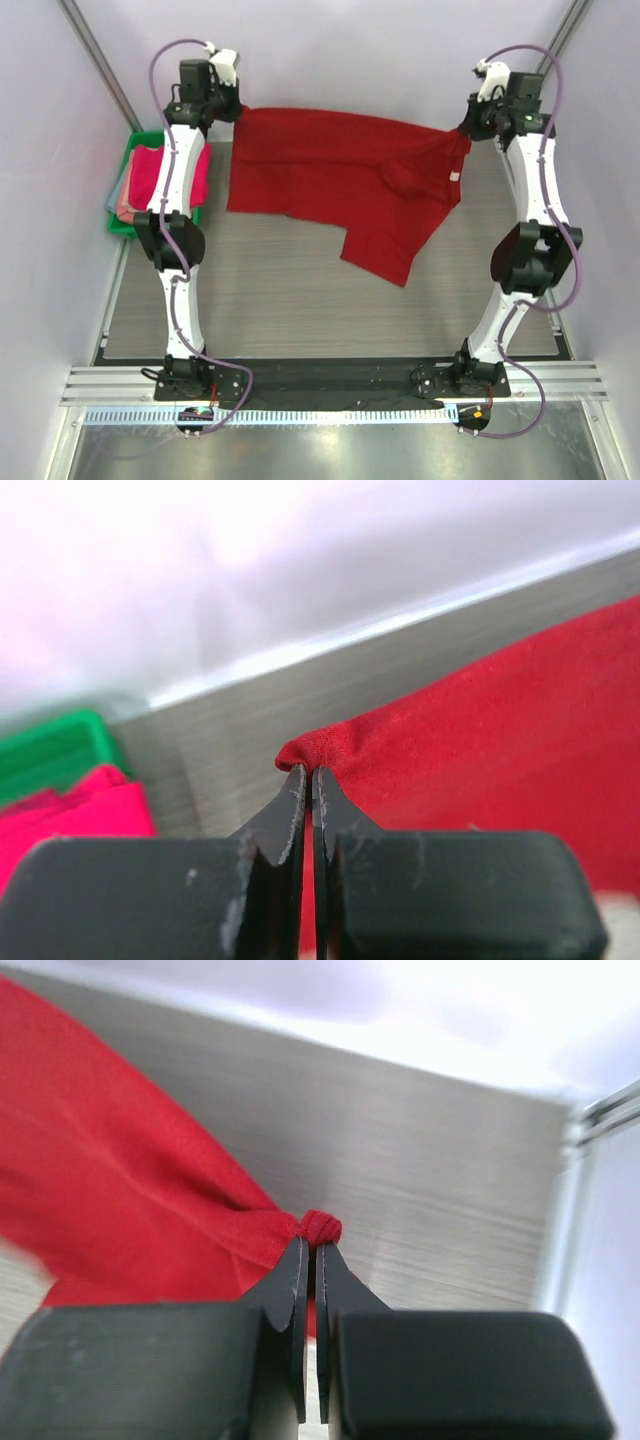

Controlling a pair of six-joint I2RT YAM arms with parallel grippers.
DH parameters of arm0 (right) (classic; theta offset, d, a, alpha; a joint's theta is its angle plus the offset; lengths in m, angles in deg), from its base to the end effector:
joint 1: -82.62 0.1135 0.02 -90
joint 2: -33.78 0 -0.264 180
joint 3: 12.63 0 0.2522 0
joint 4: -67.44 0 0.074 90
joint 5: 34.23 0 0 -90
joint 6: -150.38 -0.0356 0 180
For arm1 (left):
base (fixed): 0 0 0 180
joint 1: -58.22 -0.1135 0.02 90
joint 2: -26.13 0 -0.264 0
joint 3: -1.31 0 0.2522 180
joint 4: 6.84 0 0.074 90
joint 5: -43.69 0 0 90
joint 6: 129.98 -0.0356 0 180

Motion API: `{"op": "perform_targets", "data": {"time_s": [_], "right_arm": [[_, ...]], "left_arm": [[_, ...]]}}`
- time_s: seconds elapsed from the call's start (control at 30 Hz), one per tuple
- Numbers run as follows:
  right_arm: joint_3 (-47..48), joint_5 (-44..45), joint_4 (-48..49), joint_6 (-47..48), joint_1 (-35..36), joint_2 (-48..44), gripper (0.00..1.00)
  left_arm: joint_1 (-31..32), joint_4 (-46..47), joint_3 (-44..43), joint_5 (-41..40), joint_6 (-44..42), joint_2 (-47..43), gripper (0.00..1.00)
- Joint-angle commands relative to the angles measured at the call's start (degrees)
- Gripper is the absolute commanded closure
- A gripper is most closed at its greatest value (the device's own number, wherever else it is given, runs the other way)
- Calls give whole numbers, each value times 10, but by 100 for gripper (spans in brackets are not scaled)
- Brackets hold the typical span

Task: Fold and stack the t-shirts
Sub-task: Fold the tshirt

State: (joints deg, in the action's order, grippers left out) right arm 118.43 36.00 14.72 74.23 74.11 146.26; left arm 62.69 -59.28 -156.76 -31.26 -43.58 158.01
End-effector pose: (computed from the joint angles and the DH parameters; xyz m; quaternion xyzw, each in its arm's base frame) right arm 0.4458 -0.0545 0.3775 -0.1209 0.8657 0.0593 0.4821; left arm 0.5174 -0.0497 0.3734 0.1282 0.8349 -0.1152 0.5227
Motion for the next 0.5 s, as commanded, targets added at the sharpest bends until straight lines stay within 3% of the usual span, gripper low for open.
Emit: {"op": "perform_targets", "data": {"time_s": [0.0,0.17,0.47], "right_arm": [[-24,-5,37,18,-7,-110,99],[-86,12,66,20,-8,-231,99],[-176,46,88,52,-9,-468,99]], "left_arm": [[-2,-10,12,18,-11,-79,100],[-2,-20,41,28,-11,-171,100],[-2,13,231,35,-19,-430,100]]}}
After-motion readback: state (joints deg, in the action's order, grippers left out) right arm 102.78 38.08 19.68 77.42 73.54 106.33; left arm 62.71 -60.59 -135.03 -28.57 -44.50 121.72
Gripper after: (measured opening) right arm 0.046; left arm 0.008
